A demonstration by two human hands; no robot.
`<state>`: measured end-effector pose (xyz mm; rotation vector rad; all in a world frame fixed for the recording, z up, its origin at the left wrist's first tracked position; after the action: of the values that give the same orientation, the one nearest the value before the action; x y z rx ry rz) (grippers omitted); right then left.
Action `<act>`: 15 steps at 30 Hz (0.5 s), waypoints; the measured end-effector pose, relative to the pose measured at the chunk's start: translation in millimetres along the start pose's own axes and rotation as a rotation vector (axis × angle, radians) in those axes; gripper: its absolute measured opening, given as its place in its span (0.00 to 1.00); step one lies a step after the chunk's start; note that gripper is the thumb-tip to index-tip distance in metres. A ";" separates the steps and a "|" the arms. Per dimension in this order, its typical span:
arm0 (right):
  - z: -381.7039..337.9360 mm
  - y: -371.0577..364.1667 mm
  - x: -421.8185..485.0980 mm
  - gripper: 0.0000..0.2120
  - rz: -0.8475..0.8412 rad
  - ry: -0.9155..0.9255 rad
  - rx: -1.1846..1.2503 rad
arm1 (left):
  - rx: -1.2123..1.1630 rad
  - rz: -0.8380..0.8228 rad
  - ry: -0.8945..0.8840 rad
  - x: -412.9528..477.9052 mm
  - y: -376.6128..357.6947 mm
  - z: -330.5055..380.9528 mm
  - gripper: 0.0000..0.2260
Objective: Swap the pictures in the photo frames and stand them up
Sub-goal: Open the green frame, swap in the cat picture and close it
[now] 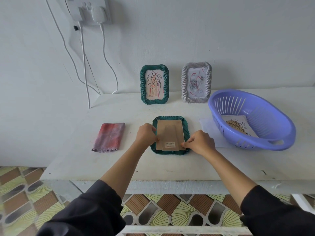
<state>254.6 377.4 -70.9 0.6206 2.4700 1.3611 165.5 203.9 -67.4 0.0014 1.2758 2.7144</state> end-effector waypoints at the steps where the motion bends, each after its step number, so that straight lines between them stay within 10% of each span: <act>1: -0.6 -0.4 -0.8 0.12 -0.005 -0.010 -0.004 | 0.017 -0.013 0.002 -1.3 -0.2 -0.1 0.20; 15: -2.1 -5.6 -2.7 0.09 -0.024 -0.078 0.055 | 0.020 -0.080 -0.021 -4.4 2.2 0.3 0.20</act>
<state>254.7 371.9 -74.5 0.6417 2.4526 1.2402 169.7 202.1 -65.2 -0.0191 1.2694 2.6270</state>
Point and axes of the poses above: each hand's wrist, its own x-axis towards the middle knuckle, its own y-axis out of the back of the hand, z = x × y, the point moved 3 cm from there along x, towards the middle knuckle, and after that the axes turned 8 degrees about z, right-handed, at the moved point
